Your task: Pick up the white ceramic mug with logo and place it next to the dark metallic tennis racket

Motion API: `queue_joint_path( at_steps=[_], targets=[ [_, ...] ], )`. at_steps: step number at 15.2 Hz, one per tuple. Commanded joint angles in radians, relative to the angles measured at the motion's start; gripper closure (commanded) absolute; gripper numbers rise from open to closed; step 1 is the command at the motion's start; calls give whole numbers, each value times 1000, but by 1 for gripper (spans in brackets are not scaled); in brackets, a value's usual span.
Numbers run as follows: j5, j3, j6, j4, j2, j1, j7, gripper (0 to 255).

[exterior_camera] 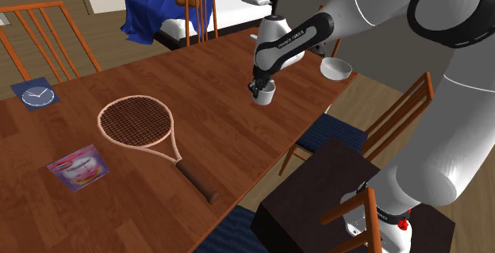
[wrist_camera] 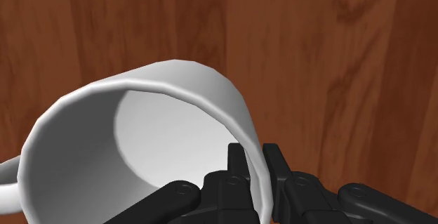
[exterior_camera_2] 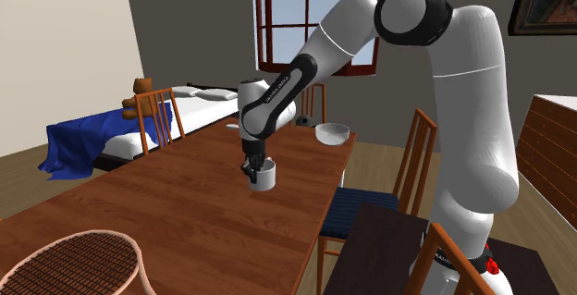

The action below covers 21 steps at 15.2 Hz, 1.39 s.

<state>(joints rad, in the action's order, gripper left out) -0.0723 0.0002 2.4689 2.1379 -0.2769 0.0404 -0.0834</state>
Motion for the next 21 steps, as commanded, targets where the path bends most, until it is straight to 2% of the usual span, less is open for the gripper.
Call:
queue_joint_path(
  at_steps=[1, 18, 21],
  targets=[
    [2, 1, -25, -5, 21, 1, -3, 255],
    [14, 4, -227, -76, 151, 1, -18, 255],
    [8, 28, -209, 13, 220, -30, 42, 255]
  ],
)
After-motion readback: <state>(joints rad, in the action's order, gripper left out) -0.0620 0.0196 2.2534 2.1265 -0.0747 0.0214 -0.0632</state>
